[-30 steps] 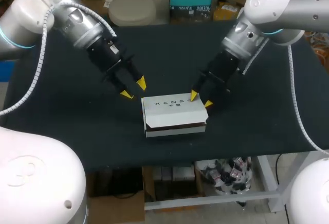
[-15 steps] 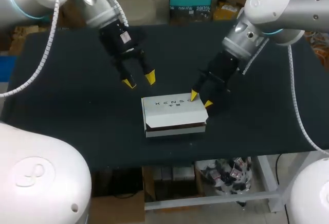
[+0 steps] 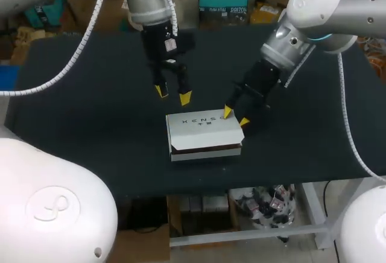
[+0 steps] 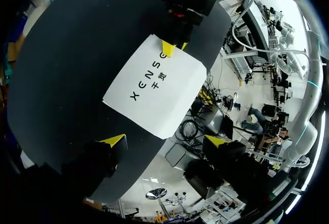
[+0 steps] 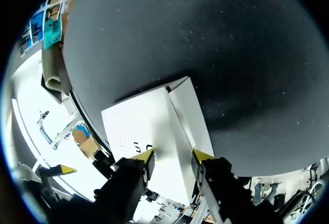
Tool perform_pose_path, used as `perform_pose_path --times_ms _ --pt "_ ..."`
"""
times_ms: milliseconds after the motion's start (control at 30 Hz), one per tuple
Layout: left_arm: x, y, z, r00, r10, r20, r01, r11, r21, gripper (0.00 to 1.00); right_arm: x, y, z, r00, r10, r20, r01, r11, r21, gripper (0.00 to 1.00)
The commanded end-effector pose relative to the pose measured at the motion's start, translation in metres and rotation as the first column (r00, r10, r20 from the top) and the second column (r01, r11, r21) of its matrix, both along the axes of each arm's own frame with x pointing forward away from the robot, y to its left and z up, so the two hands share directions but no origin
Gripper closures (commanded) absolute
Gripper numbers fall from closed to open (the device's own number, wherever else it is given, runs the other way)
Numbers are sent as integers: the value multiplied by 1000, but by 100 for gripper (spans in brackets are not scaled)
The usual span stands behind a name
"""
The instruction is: Assemble the packaging by folding the flat box into shape, placing the metal phone stand inside, and closing the box properly
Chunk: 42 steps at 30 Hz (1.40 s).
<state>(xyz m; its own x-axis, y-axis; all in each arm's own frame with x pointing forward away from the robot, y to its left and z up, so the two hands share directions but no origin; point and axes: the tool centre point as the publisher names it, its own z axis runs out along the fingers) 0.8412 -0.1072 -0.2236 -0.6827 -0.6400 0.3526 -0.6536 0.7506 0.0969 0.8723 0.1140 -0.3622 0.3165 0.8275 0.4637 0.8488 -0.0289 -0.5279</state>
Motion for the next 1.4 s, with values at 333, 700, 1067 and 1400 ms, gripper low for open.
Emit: perform_pose_path --times_ms 333,700,1067,1400 --pt "-16 -2 -9 958 -174 226 165 985 58 0 0 1 0 1000 1 -2 -1 1000 -1 52" --pt "-6 -16 -24 995 -47 94 26 977 212 0 0 1 0 1000 1 -2 -1 1000 -1 52" --pt "-6 -16 -24 995 -47 94 26 977 212 0 0 1 0 1000 1 -2 -1 1000 -1 53" --pt "-21 -7 -45 883 -345 319 307 937 163 0 0 1 0 1000 1 -2 -1 1000 -1 54"
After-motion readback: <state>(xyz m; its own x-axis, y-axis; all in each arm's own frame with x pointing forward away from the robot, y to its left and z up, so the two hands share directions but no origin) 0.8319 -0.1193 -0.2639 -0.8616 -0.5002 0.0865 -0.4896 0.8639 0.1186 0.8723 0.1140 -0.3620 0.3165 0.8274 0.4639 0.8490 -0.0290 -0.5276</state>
